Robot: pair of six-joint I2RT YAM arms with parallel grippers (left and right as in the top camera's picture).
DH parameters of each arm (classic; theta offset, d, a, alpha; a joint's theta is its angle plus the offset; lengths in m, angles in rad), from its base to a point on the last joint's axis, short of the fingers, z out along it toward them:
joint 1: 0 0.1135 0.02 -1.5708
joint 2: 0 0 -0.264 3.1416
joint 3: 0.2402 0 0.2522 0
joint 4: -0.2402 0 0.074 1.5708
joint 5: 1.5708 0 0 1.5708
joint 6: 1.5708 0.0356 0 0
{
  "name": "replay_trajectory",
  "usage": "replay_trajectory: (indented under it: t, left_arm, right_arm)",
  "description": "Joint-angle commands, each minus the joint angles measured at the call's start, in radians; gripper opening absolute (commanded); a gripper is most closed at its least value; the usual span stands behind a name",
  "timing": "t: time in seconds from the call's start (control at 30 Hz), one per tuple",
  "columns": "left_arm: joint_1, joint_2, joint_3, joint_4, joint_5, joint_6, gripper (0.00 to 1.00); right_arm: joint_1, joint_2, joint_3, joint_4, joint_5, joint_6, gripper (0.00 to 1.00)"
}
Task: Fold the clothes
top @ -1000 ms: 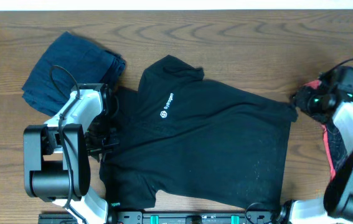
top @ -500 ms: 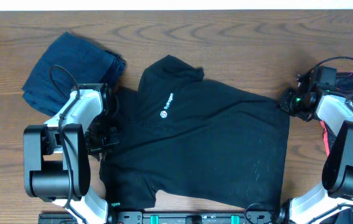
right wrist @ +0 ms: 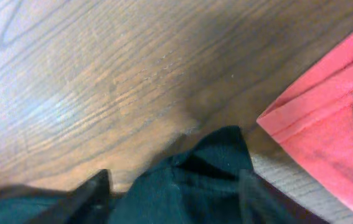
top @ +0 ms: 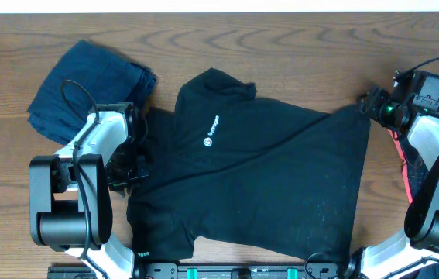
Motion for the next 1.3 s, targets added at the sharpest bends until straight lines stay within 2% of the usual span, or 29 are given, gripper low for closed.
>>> replay_trajectory:
  t: [0.0,0.03,0.27,0.37,0.43,0.53,0.63,0.83,1.1,1.27]
  left_arm:
    - [0.005,0.007,0.007,0.002,0.000,0.025,0.17]
    - [0.005,0.007,0.012,-0.001,0.010,0.040,0.21]
    - [0.003,-0.068,0.094,-0.027,0.101,0.102,0.29]
    - [0.004,-0.133,0.124,-0.031,0.101,0.115,0.35]
    - [0.003,-0.180,0.132,-0.027,0.101,0.115,0.41]
    - [0.003,-0.244,0.132,-0.021,0.101,0.115,0.44]
    - [0.003,-0.287,0.132,-0.010,0.138,0.134,0.44]
    - [-0.023,-0.304,0.132,0.113,0.372,0.176,0.42]
    - [-0.181,-0.286,0.132,0.381,0.388,0.270,0.42]
    - [-0.275,-0.187,0.132,0.566,0.389,0.294,0.43]
  right_arm:
    - [-0.017,-0.022,0.017,-0.063,-0.010,-0.009,0.71]
    - [-0.024,-0.022,0.017,-0.109,-0.010,-0.008,0.71]
    - [-0.069,-0.022,0.008,-0.441,0.068,-0.007,0.62]
    - [-0.060,-0.022,-0.037,-0.455,0.069,-0.008,0.59]
    - [-0.050,-0.021,-0.077,-0.420,0.069,-0.006,0.53]
    - [-0.037,-0.021,-0.151,-0.344,0.069,0.033,0.33]
    - [-0.043,-0.021,-0.190,-0.322,0.082,0.053,0.01]
    - [-0.090,-0.060,-0.145,-0.421,0.221,0.053,0.01]
    - [-0.117,-0.150,-0.093,-0.579,0.373,0.090,0.01]
    - [-0.117,-0.166,-0.093,-0.612,0.383,0.093,0.01]
